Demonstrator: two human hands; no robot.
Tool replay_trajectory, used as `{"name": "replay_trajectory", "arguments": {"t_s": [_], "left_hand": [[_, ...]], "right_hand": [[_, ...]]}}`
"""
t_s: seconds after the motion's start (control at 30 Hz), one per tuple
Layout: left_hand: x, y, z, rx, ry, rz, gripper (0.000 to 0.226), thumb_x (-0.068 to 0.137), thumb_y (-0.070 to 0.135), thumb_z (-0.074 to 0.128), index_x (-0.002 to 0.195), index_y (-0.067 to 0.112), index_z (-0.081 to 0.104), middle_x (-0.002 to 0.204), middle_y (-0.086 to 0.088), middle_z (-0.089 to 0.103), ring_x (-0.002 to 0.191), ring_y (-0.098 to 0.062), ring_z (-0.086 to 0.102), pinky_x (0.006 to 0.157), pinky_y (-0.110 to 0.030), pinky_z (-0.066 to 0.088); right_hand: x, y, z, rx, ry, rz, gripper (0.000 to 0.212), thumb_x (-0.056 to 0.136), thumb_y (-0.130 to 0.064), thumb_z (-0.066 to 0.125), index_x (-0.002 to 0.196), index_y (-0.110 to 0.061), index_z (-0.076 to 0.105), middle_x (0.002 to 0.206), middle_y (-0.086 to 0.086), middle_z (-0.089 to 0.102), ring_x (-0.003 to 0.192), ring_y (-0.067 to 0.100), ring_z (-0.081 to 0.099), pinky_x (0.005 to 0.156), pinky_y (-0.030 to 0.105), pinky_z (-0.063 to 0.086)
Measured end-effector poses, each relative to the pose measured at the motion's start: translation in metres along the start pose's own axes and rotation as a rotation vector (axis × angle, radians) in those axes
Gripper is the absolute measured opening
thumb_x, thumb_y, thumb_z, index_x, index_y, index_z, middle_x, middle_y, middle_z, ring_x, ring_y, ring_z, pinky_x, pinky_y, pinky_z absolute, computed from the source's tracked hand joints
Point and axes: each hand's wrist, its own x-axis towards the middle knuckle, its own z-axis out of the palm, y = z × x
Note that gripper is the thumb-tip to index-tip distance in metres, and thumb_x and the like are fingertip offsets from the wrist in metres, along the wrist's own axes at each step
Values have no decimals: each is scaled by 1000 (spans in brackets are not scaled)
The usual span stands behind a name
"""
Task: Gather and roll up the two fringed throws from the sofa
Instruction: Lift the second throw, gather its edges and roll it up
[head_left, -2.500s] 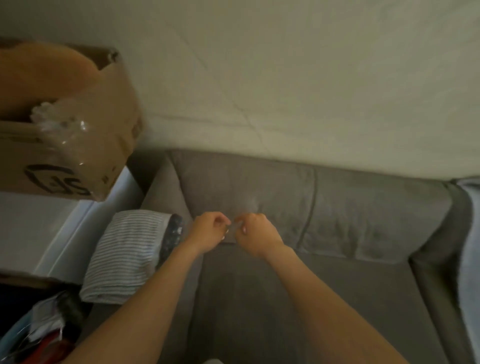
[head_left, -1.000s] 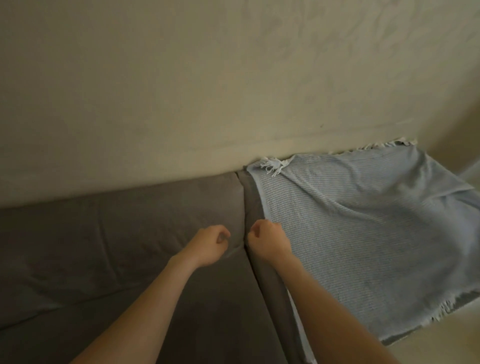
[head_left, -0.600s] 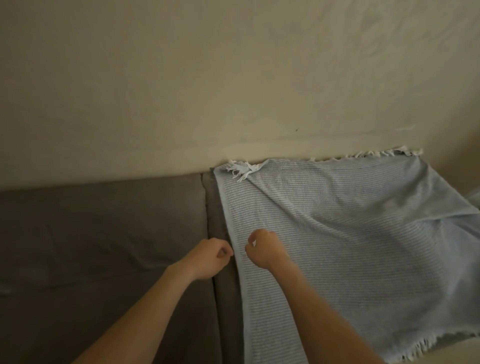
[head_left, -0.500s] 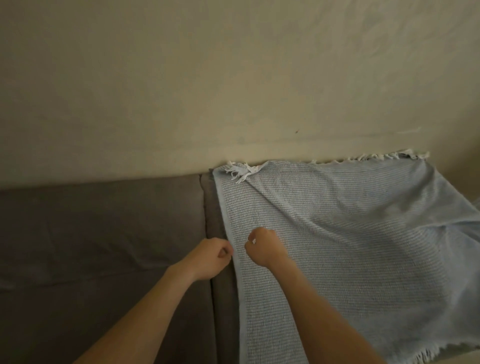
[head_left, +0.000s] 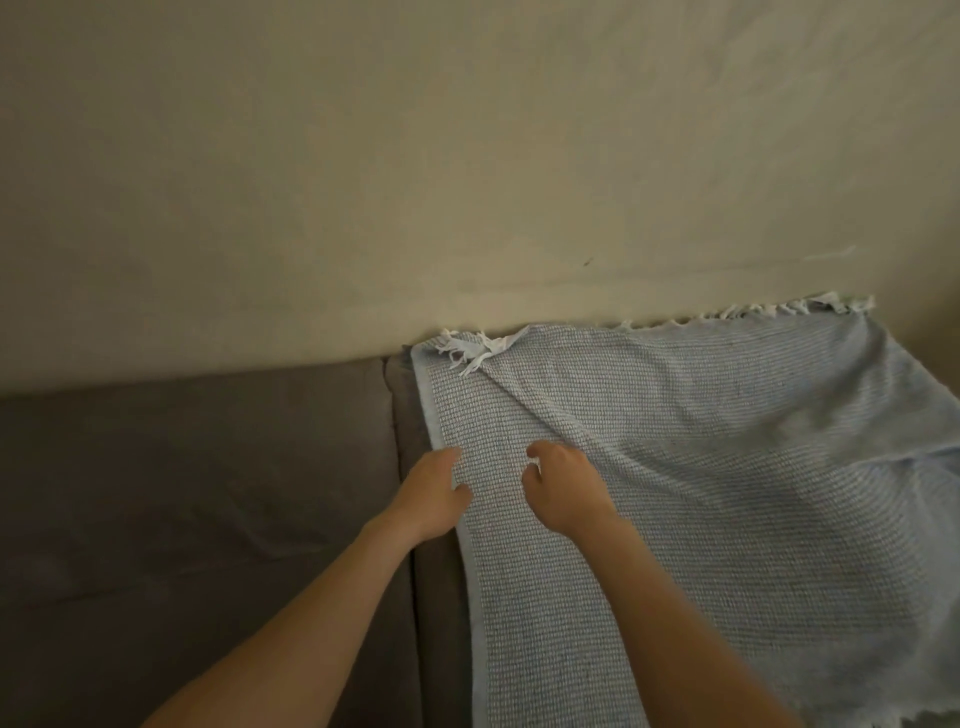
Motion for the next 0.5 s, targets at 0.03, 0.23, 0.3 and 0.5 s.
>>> {"name": "replay_trajectory", "arguments": {"t_s": [0.03,0.23,0.3,0.5], "left_hand": [[7,-1,5,0,-4,-8,35,107,6,53,140,-6,55,130,-11,59,106,-11,46,96,-15,35],[65,-7,19,-19,213,-84,31,101,9,58,132,8,67,120,-1,64,99,-13,63,95,-30,50],[91,-12,25,0,277,-101,29,101,10,58,127,11,70,123,-2,67,107,-15,64,97,-33,54],[173,-34,50,431,-23,-99,33,102,23,55,133,11,60,136,-9,55,127,-28,52,105,-47,47]], "right_hand": [[5,5,2,-1,-5,-5,33,101,-23,48,127,-9,63,125,7,68,114,26,64,96,44,56],[59,34,8,-71,-102,-40,37,103,-25,46,136,-10,53,133,8,62,116,28,63,99,46,53],[86,44,7,-107,-131,-43,40,102,-25,46,139,-11,49,133,7,61,116,27,62,105,50,49],[175,72,19,-211,-177,-67,40,102,-23,48,139,-11,48,137,6,59,122,24,59,112,50,43]]}}
